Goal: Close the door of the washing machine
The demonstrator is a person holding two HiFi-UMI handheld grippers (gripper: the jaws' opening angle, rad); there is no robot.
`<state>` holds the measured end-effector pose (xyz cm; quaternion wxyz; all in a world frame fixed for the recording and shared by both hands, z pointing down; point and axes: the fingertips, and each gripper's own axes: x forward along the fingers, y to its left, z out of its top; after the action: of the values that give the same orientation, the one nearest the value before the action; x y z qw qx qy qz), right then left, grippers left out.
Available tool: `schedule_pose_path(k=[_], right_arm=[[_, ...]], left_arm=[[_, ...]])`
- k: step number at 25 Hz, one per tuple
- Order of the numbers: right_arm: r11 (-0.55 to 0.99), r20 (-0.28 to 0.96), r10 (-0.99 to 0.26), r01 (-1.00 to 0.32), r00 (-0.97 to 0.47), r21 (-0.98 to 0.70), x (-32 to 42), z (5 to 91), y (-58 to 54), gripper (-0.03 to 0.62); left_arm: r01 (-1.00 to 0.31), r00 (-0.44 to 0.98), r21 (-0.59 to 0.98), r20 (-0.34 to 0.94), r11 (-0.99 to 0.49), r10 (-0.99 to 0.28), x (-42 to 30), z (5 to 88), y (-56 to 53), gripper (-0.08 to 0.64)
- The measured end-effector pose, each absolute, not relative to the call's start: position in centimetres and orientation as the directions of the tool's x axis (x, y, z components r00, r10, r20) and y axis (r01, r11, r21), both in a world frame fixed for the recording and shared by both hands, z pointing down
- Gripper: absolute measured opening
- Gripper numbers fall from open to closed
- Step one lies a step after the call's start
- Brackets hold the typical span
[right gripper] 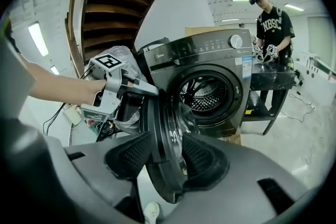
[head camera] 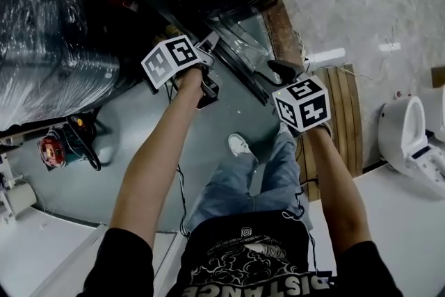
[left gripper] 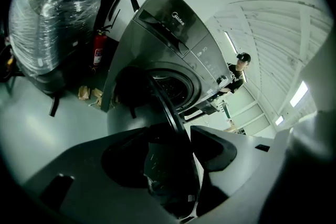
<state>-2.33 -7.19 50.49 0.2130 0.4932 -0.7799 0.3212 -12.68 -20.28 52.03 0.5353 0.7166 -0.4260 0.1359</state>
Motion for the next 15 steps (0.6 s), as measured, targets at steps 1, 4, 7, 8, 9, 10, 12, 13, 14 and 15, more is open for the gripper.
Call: schedule_pose_path(k=[1, 4, 7, 8, 9, 10, 12, 13, 14, 15], right_arm=[[0.308, 0.651, -0.629, -0.905, -0.425, -0.294, -1.9, 50.8, -7.1, 0.191], [0.326, 0.664, -0.607, -0.899, -0.436, -0.292, -0.4, 52.0, -7.2, 0.2], [0.342, 0.67, -0.582, -0.886, -0.46, -0.312, 1.9, 53.3, -7.6, 0.202], [0.347, 0.67, -0.576, -0.883, -0.467, -0.317, 2.4, 53.6, -7.8, 0.202], [0.353, 0.67, -0.571, -0.879, -0.474, -0.32, 2.7, 53.8, -7.8, 0.202], [0.359, 0.669, -0.567, -0.876, -0.48, -0.323, 2.6, 53.9, -7.9, 0.202], [0.376, 0.668, -0.559, -0.868, -0.492, -0.325, 2.5, 54.1, -8.3, 0.203], [0.387, 0.668, -0.553, -0.863, -0.498, -0.324, 2.6, 54.2, -8.5, 0.204], [0.399, 0.671, -0.545, -0.859, -0.503, -0.319, 2.7, 54.4, -8.7, 0.204], [0.413, 0.674, -0.537, -0.855, -0.507, -0.313, 2.9, 54.6, -8.9, 0.204]], left_arm=[[-0.756, 0.591, 0.652, 0.65, -0.049, -0.478, -12.3, 52.0, -20.4, 0.261], [-0.756, 0.563, 0.654, 0.648, -0.003, -0.513, -11.0, 52.1, -21.2, 0.262], [-0.758, 0.536, 0.652, 0.653, 0.035, -0.535, -9.1, 52.3, -22.2, 0.264], [-0.758, 0.529, 0.65, 0.655, 0.046, -0.54, -8.7, 52.3, -22.4, 0.265], [-0.759, 0.521, 0.648, 0.656, 0.055, -0.545, -8.6, 52.3, -22.5, 0.265], [-0.761, 0.512, 0.646, 0.658, 0.064, -0.552, -8.7, 52.3, -22.6, 0.265], [-0.757, 0.5, 0.649, 0.656, 0.083, -0.566, -8.8, 52.1, -22.9, 0.265], [-0.751, 0.497, 0.653, 0.653, 0.093, -0.572, -8.6, 52.1, -23.0, 0.265], [-0.747, 0.492, 0.657, 0.65, 0.102, -0.579, -8.4, 52.1, -23.2, 0.265], [-0.744, 0.486, 0.659, 0.647, 0.111, -0.587, -8.2, 52.0, -23.4, 0.267]])
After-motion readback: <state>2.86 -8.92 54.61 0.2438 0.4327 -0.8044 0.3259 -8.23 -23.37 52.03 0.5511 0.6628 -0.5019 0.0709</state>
